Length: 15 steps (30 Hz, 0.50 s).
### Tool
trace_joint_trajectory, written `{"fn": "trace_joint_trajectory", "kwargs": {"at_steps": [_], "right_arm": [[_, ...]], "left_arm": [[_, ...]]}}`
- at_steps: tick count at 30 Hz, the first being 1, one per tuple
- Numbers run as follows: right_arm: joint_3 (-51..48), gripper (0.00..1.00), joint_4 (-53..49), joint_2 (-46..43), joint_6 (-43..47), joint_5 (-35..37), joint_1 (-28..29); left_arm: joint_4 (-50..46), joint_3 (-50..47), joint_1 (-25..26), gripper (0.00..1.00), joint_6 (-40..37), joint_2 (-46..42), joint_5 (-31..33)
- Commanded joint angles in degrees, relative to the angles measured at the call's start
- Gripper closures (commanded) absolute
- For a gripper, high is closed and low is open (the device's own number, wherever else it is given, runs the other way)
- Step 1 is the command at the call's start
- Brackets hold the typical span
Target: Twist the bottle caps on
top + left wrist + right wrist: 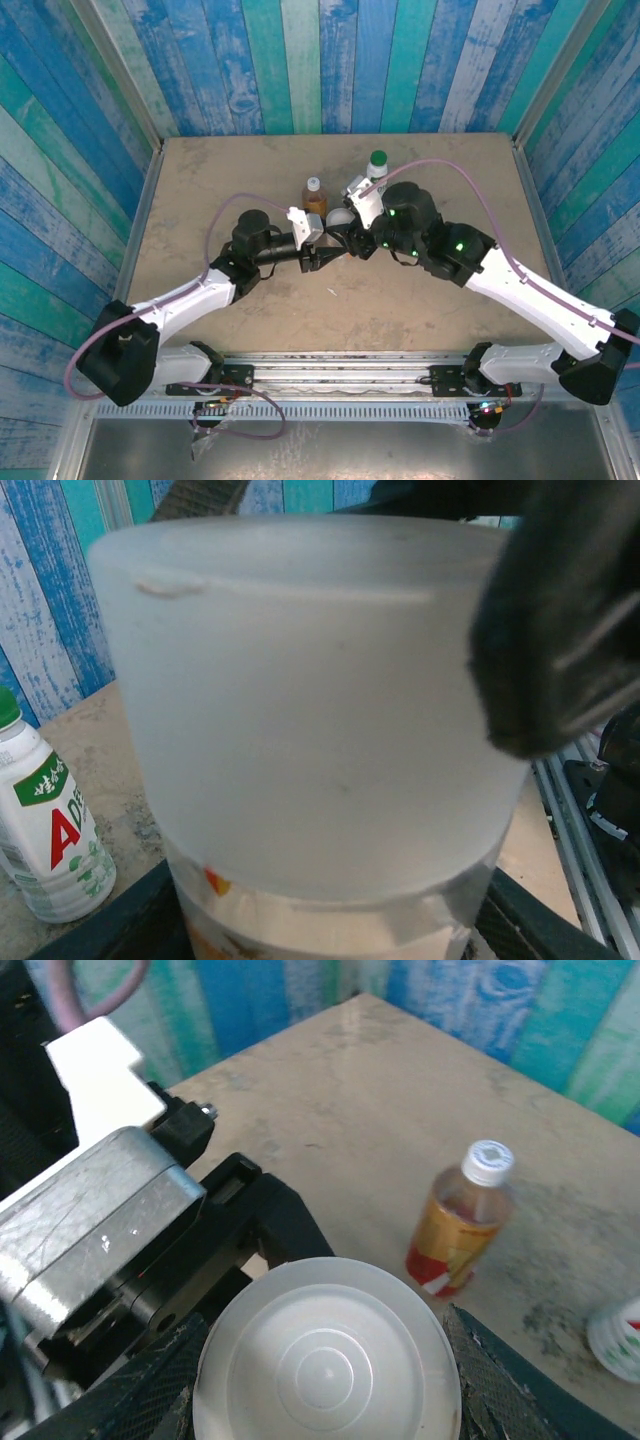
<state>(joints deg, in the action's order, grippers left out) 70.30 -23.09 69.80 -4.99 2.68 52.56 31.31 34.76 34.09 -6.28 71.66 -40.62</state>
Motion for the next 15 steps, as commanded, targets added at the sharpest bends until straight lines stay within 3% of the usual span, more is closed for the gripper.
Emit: {"fn": "trace_joint_trajectory", "kwargs": {"at_steps": [1, 3, 6, 12, 15], "right_arm": [[-0.7, 0.69, -5.8, -0.4, -9.8, 16.9, 3.3], [0.7, 0.68, -7.9, 0.5, -11.0, 21.2, 4.8], [1.2, 0.67, -8.4, 0.9, -9.8, 21.3, 4.8], [-0.5, 0.69, -2.2, -1.8, -1.7, 7.2, 1.0], [-1.4, 0.70, 0.1, -3.4, -1.2, 1.3, -2.1]], "left_arm": [[2.7, 1.9, -0.9, 0.51, 0.9, 2.4, 8.8], [2.7, 1.8, -0.8, 0.51, 0.9, 2.6, 8.7], [2.8, 1.5, -0.8, 0.51, 1.2, 2.2, 7.7], [1.9, 1.2, -0.8, 0.45, 1.7, 1.1, 4.0], [1.7, 1.1, -0.8, 0.28, 2.0, 0.6, 1.6]]}}
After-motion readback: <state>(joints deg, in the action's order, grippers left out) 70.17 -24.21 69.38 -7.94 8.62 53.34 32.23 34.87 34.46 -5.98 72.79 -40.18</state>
